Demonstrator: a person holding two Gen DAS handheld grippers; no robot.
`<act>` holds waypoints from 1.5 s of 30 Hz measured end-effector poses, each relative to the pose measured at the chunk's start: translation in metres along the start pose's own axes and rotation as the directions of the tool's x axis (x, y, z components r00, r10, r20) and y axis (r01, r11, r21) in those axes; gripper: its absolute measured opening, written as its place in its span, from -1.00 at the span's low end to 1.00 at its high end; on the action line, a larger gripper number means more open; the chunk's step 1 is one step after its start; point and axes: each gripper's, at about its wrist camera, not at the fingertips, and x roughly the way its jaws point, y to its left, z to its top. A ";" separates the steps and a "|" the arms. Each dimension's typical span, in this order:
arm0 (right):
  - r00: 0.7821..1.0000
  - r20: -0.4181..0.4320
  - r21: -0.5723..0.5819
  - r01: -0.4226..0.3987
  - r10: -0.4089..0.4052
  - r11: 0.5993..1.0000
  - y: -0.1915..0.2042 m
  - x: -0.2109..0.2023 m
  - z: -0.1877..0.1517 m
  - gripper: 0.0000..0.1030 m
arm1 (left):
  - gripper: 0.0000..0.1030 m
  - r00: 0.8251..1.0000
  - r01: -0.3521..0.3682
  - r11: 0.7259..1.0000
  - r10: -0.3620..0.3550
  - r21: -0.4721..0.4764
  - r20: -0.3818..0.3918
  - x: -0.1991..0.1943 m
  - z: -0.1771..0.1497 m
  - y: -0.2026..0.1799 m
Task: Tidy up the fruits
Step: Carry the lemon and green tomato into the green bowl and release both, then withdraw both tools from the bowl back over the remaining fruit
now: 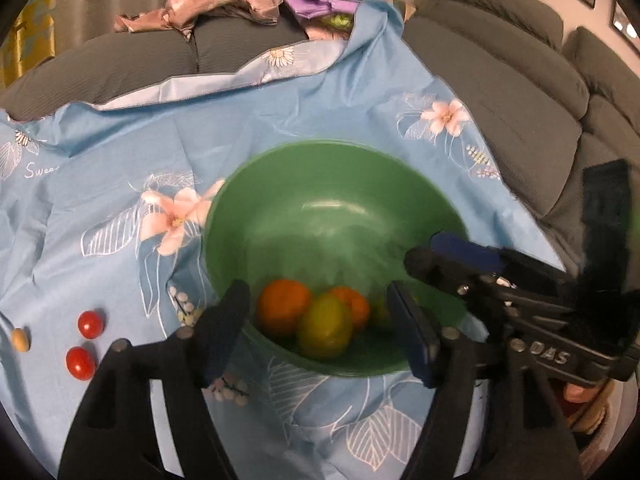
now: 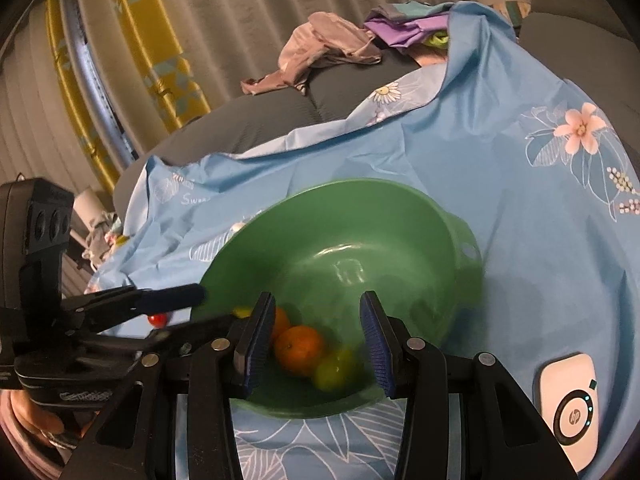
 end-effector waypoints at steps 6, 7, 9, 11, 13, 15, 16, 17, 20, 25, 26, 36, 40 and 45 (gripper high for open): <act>0.995 0.090 0.066 -0.058 0.052 0.996 -0.010 -0.014 0.005 -0.12 | 0.62 0.984 -0.021 0.998 0.030 -0.052 0.173 -0.052 -0.011 0.013; 0.991 0.112 0.080 -0.078 0.069 0.994 -0.012 -0.017 0.006 -0.12 | 0.68 0.979 -0.035 0.997 0.046 -0.062 0.196 -0.059 -0.014 0.015; 0.983 0.155 0.103 -0.116 0.099 0.988 -0.014 -0.023 0.008 -0.11 | 0.83 0.963 -0.076 0.992 0.098 -0.098 0.249 -0.077 -0.027 0.024; 0.975 0.189 0.111 -0.144 0.122 0.983 -0.013 -0.027 0.009 -0.03 | 0.90 0.946 -0.111 0.985 0.146 -0.135 0.288 -0.093 -0.040 0.031; 0.968 0.200 0.095 -0.173 0.151 0.980 -0.004 -0.027 0.010 0.00 | 0.96 0.928 -0.140 0.975 0.191 -0.175 0.320 -0.110 -0.055 0.041; 0.962 0.195 0.066 -0.208 0.191 0.976 0.006 -0.025 0.011 0.00 | 0.99 0.920 -0.128 0.968 0.197 -0.214 0.340 -0.126 -0.070 0.051; 0.956 0.189 0.038 -0.235 0.224 0.971 0.016 -0.024 0.011 0.00 | 0.99 0.920 -0.109 0.966 0.187 -0.233 0.346 -0.134 -0.077 0.056; 0.952 0.181 0.017 -0.253 0.245 0.967 0.024 -0.023 0.010 0.00 | 0.99 0.922 -0.091 0.962 0.179 -0.257 0.344 -0.140 -0.084 0.062; 0.940 0.137 -0.069 -0.306 0.313 0.949 0.058 -0.020 0.007 0.00 | 0.99 0.928 -0.103 0.933 0.215 -0.345 0.304 -0.153 -0.101 0.079; 0.925 0.022 -0.222 -0.365 0.379 0.904 0.115 -0.009 -0.005 0.00 | 0.99 0.904 -0.192 0.881 0.330 -0.433 0.270 -0.174 -0.133 0.098; 0.926 -0.009 -0.246 -0.368 0.377 0.897 0.126 -0.005 -0.009 0.00 | 0.99 0.898 -0.199 0.874 0.343 -0.443 0.274 -0.179 -0.139 0.101; 0.923 -0.217 -0.287 -0.373 0.319 0.882 0.171 0.044 -0.046 0.00 | 0.99 0.932 -0.176 0.892 0.287 -0.416 0.220 -0.183 -0.170 0.119; 0.912 -0.258 -0.283 -0.387 0.319 0.877 0.174 0.052 -0.052 0.00 | 0.99 0.935 -0.251 0.877 0.329 -0.410 0.130 -0.169 -0.171 0.124; 0.894 -0.319 -0.297 -0.409 0.314 0.863 0.183 0.066 -0.062 0.00 | 0.99 0.933 -0.309 0.868 0.356 -0.389 0.053 -0.151 -0.171 0.136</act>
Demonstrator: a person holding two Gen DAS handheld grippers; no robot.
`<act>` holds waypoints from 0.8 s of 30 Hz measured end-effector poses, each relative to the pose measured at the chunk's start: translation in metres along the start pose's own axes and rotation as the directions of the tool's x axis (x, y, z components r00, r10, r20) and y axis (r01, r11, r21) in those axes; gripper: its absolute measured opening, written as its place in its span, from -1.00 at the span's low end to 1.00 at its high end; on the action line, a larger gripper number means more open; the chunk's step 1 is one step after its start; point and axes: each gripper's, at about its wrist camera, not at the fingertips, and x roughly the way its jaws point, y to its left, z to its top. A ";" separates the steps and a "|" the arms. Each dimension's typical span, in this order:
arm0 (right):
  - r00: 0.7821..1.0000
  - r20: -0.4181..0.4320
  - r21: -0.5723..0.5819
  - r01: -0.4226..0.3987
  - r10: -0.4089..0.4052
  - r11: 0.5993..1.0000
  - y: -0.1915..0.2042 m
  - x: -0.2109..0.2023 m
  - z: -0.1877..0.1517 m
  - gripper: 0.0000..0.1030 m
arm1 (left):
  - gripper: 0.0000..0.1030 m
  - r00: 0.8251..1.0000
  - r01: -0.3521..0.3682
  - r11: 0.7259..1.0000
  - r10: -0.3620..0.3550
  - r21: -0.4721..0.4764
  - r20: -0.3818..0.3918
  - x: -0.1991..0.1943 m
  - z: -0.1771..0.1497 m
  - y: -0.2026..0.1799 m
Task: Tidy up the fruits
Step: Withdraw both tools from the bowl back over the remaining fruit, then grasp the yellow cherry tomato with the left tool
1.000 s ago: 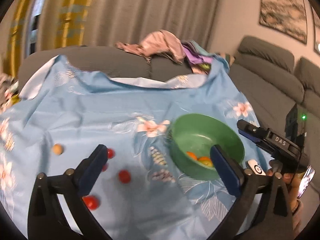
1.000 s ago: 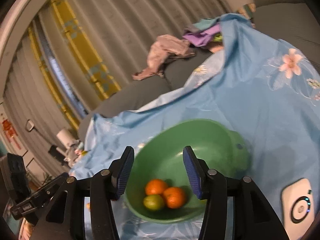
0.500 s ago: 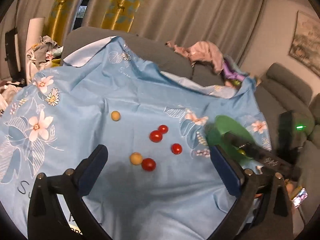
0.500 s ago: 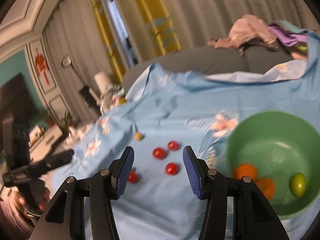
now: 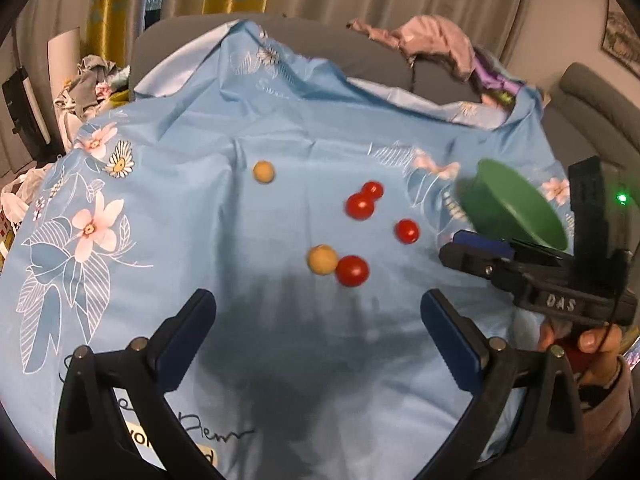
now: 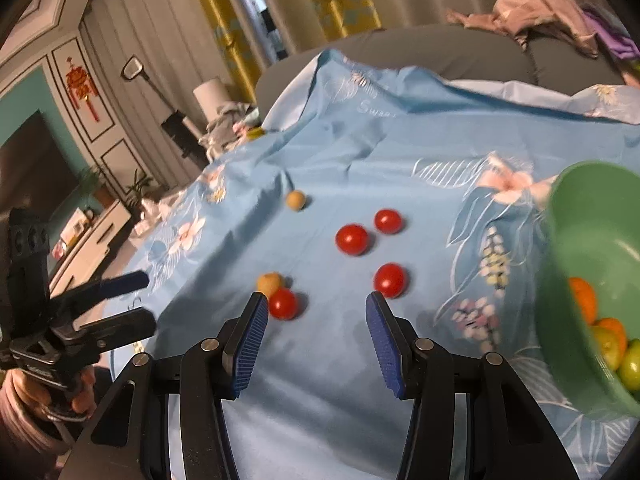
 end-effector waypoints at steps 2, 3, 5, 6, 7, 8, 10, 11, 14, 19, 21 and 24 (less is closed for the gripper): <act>1.000 -0.028 -0.028 0.007 -0.008 1.000 0.005 0.007 -0.003 0.00 | 0.99 1.000 0.004 1.000 -0.004 -0.008 -0.008 0.005 0.002 0.004; 0.999 -0.034 -0.037 0.013 -0.014 0.999 0.007 0.009 -0.003 0.00 | 0.99 1.000 0.004 1.000 -0.004 -0.001 -0.014 0.008 0.004 0.005; 0.999 -0.041 -0.044 0.023 -0.025 0.999 0.008 0.011 -0.003 0.00 | 0.99 0.999 -0.048 0.998 0.049 0.047 -0.017 0.016 0.011 0.005; 0.999 -0.041 -0.037 0.022 -0.023 0.999 0.006 0.011 -0.003 0.00 | 0.99 0.996 -0.078 0.995 0.080 0.069 -0.026 0.020 0.013 0.004; 0.999 -0.041 -0.033 0.020 -0.022 0.999 0.005 0.011 -0.003 0.00 | 0.99 0.994 -0.101 0.991 0.105 0.090 -0.040 0.027 0.017 0.005; 0.999 -0.041 -0.028 0.021 -0.022 0.999 0.004 0.012 -0.002 0.00 | 0.99 0.992 -0.106 0.988 0.114 0.108 -0.062 0.034 0.020 0.007; 0.999 -0.041 -0.023 0.023 -0.023 0.999 0.001 0.011 -0.002 0.00 | 0.99 0.986 -0.120 0.985 0.133 0.122 -0.101 0.046 0.024 0.011; 0.999 -0.041 -0.022 0.023 -0.024 1.000 0.000 0.011 -0.002 0.00 | 0.97 0.983 -0.116 0.984 0.133 0.138 -0.124 0.052 0.025 0.012; 0.999 -0.044 -0.018 0.020 -0.021 1.000 -0.001 0.012 -0.001 0.00 | 0.97 0.976 -0.118 0.976 0.148 0.184 -0.159 0.067 0.029 0.011; 0.998 -0.052 -0.021 0.025 -0.026 0.999 -0.003 0.013 -0.001 0.00 | 0.96 0.959 -0.160 0.952 0.213 0.263 -0.186 0.088 0.034 0.004; 0.998 -0.053 -0.021 0.023 -0.024 1.000 -0.003 0.012 0.000 0.00 | 0.94 0.958 -0.166 0.947 0.221 0.276 -0.182 0.091 0.036 0.003; 0.999 -0.047 -0.020 0.021 -0.022 1.000 -0.003 0.012 -0.001 0.00 | 0.75 0.960 -0.143 0.950 0.201 0.276 -0.197 0.096 0.039 0.004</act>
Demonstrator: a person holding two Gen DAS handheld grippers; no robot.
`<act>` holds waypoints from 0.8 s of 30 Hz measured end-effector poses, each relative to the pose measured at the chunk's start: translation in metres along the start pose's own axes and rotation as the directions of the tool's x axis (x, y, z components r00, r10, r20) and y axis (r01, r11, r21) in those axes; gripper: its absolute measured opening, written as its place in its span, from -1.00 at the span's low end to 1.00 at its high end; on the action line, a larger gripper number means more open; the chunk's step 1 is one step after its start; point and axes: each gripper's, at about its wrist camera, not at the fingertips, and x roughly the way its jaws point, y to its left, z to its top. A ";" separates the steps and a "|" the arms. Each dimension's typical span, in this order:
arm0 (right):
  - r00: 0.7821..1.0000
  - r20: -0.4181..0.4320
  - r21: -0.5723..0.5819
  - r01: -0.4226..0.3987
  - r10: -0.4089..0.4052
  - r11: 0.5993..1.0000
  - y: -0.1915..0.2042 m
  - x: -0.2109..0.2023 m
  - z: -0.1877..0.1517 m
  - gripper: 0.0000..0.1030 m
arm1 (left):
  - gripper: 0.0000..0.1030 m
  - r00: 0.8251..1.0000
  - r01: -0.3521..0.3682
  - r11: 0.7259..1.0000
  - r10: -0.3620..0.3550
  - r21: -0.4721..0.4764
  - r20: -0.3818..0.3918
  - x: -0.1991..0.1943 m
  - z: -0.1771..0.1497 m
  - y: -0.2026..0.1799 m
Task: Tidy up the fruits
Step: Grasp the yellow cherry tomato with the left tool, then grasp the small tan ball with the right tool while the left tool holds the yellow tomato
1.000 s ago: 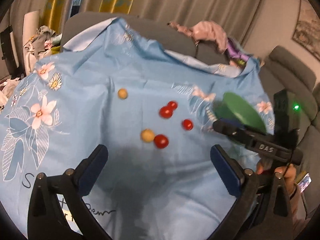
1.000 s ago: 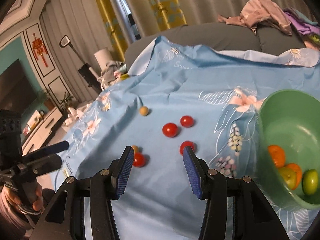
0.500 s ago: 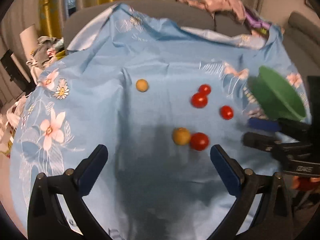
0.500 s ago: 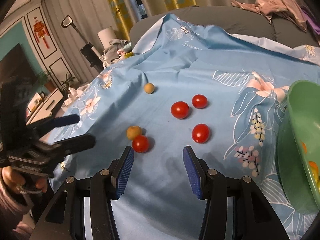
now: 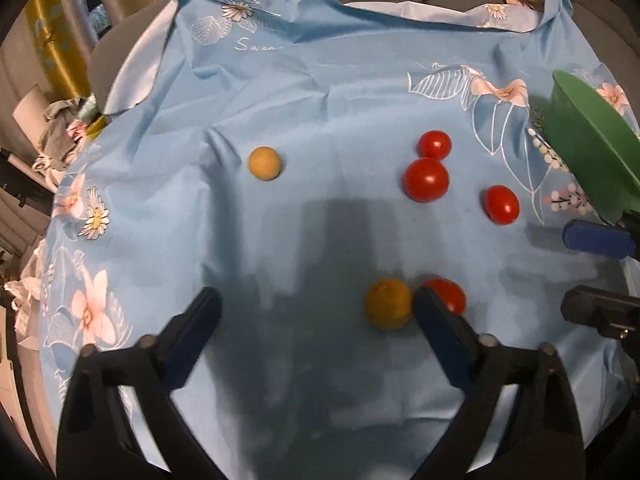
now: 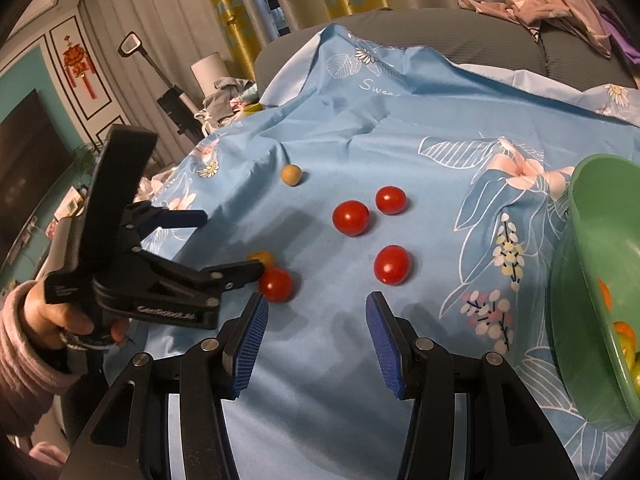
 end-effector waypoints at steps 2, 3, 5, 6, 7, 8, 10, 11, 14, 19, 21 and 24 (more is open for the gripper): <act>1.000 0.002 0.006 -0.001 0.001 1.000 -0.001 -0.001 0.000 0.00 | 0.65 1.000 0.019 1.000 -0.019 0.013 -0.002 0.001 0.002 -0.003; 1.000 0.001 0.009 -0.001 0.001 1.000 -0.002 -0.001 0.000 0.00 | 0.59 1.000 0.020 0.999 -0.020 0.028 -0.001 0.001 0.002 -0.006; 1.000 0.001 0.012 0.002 -0.002 1.000 -0.003 -0.001 0.000 0.00 | 0.42 0.999 0.039 0.998 -0.038 0.044 -0.019 0.005 0.001 -0.011; 1.000 0.001 0.013 0.001 -0.001 1.000 -0.003 -0.002 0.000 0.00 | 0.29 0.998 0.054 0.997 -0.052 0.051 -0.031 0.009 0.000 -0.012; 1.000 0.002 0.014 0.000 0.000 1.000 -0.003 -0.002 0.000 0.00 | 0.25 0.998 0.059 0.997 -0.057 0.050 -0.032 0.010 -0.001 -0.012; 1.000 0.003 0.015 -0.001 0.001 1.000 -0.003 -0.002 0.000 0.00 | 0.27 0.998 0.056 0.998 -0.054 0.043 -0.029 0.011 -0.001 -0.011; 1.000 0.004 0.013 -0.002 0.002 1.000 -0.003 -0.003 -0.001 0.00 | 0.21 0.998 0.057 0.998 -0.056 0.025 -0.026 0.012 0.001 -0.009; 1.000 0.003 0.014 -0.002 0.002 1.000 -0.003 -0.003 -0.001 0.00 | 0.10 0.997 0.070 0.997 -0.070 0.015 -0.020 0.012 0.000 -0.007; 1.000 0.001 0.014 0.001 -0.001 1.000 -0.003 -0.003 -0.001 0.00 | -0.12 0.995 0.098 0.995 -0.098 0.018 -0.005 0.011 -0.002 -0.009; 1.000 -0.008 0.015 0.004 -0.004 1.000 -0.002 -0.002 -0.001 0.00 | -0.49 0.990 0.141 0.990 -0.141 0.011 0.014 0.009 -0.003 -0.014; 1.000 -0.012 0.015 0.005 -0.004 1.000 -0.003 0.000 -0.002 0.00 | -0.51 0.988 0.152 0.988 -0.151 -0.001 0.023 0.009 -0.004 -0.011; 1.000 -0.023 0.017 0.003 -0.003 1.000 -0.002 0.003 -0.003 0.00 | -0.51 0.985 0.170 0.985 -0.168 -0.025 0.040 0.007 -0.007 -0.006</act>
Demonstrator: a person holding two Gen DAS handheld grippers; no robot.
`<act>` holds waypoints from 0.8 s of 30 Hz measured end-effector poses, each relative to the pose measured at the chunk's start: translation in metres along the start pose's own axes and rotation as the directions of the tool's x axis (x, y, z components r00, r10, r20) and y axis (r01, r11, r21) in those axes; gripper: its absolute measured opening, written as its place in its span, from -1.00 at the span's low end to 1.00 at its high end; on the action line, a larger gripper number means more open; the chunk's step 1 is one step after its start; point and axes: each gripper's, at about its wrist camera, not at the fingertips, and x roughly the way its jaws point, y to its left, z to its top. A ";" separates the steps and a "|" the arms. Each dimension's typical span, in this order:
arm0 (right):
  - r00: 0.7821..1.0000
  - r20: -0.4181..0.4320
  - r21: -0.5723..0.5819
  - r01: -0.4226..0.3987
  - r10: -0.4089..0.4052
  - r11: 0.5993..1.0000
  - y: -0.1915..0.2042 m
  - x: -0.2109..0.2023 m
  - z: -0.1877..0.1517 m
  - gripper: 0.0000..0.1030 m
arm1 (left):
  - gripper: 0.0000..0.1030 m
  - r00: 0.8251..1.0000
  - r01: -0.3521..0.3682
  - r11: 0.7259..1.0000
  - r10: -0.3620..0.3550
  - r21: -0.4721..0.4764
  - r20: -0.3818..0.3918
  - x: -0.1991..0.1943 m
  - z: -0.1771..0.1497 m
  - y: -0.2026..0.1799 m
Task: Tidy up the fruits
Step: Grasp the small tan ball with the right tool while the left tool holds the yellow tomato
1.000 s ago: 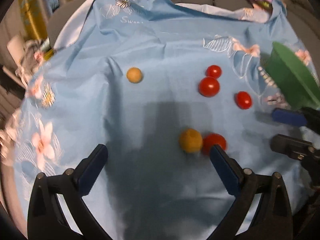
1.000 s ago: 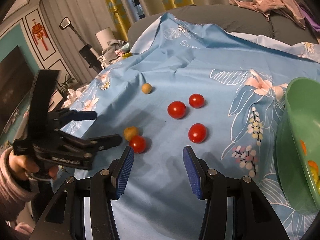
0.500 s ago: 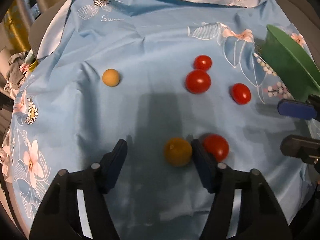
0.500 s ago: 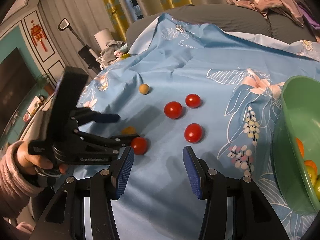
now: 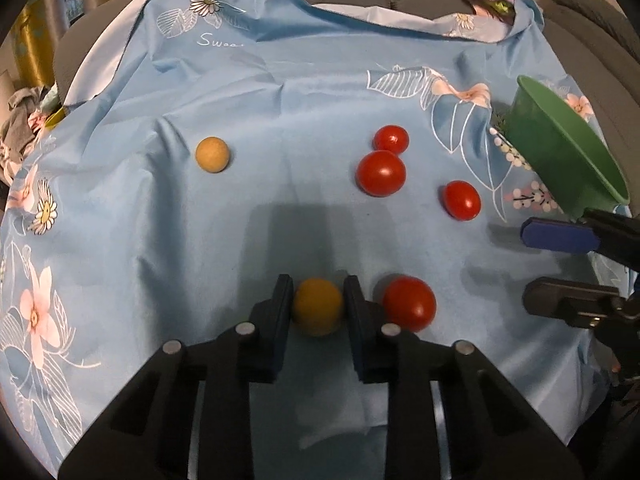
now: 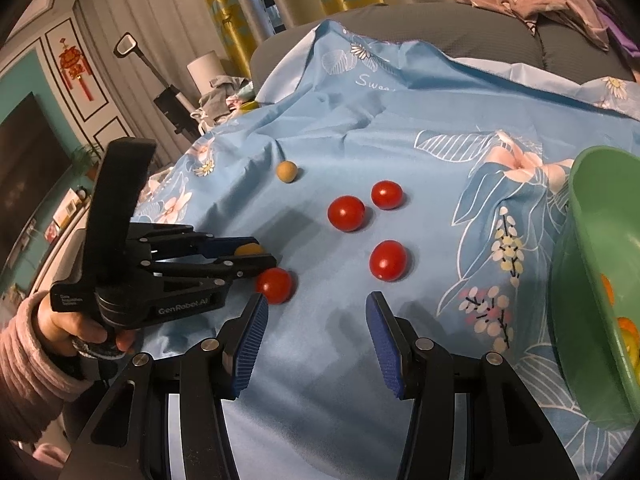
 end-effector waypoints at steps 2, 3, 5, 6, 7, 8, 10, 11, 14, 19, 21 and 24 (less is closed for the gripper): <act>1.000 -0.003 -0.002 0.007 -0.007 1.000 0.001 0.003 0.000 0.00 | -0.51 0.999 0.023 1.000 -0.022 -0.019 0.033 -0.008 -0.002 0.005; 1.000 0.001 -0.001 0.007 -0.007 1.000 0.001 0.005 0.001 0.00 | -0.51 0.997 0.032 0.999 -0.030 -0.029 0.068 -0.016 -0.002 0.009; 1.000 0.010 0.015 -0.012 0.012 1.000 0.001 0.008 0.005 0.00 | -0.51 0.991 0.041 0.998 -0.035 -0.047 0.128 -0.030 0.000 0.016; 0.999 0.014 0.037 -0.033 0.033 0.999 0.001 0.010 0.010 0.00 | -0.51 0.986 0.043 0.997 -0.033 -0.058 0.162 -0.037 0.003 0.021; 0.999 0.019 0.055 -0.050 0.049 0.997 0.002 0.013 0.016 0.00 | -0.51 0.982 0.041 0.997 -0.028 -0.068 0.186 -0.043 0.005 0.025; 0.998 0.024 0.066 -0.059 0.057 0.996 0.003 0.016 0.021 0.00 | -0.51 0.978 0.037 0.996 -0.020 -0.078 0.206 -0.047 0.008 0.030; 0.999 0.016 0.058 -0.052 0.051 0.997 0.011 0.028 0.040 0.00 | -0.51 0.972 0.045 0.994 -0.020 -0.101 0.235 -0.052 0.012 0.041; 0.999 0.011 0.047 -0.034 0.034 0.998 0.015 0.034 0.049 0.00 | -0.50 0.969 0.052 0.992 -0.023 -0.111 0.247 -0.055 0.013 0.045; 1.000 -0.023 -0.009 -0.014 0.014 1.000 0.030 0.060 0.080 0.00 | -0.50 0.960 0.070 0.990 -0.033 -0.124 0.279 -0.058 0.013 0.056; 0.994 -0.104 -0.066 0.036 -0.042 0.997 0.043 0.115 0.118 0.00 | -0.50 0.960 0.090 0.985 -0.047 -0.147 0.276 -0.054 0.008 0.072; 0.987 -0.142 -0.086 0.057 -0.068 0.995 0.047 0.137 0.127 0.00 | -0.50 0.961 0.102 0.981 -0.053 -0.166 0.272 -0.053 0.008 0.081; 0.976 -0.182 -0.112 0.097 -0.116 0.989 0.050 0.165 0.136 0.00 | -0.50 0.959 0.114 0.976 -0.059 -0.188 0.276 -0.054 0.007 0.090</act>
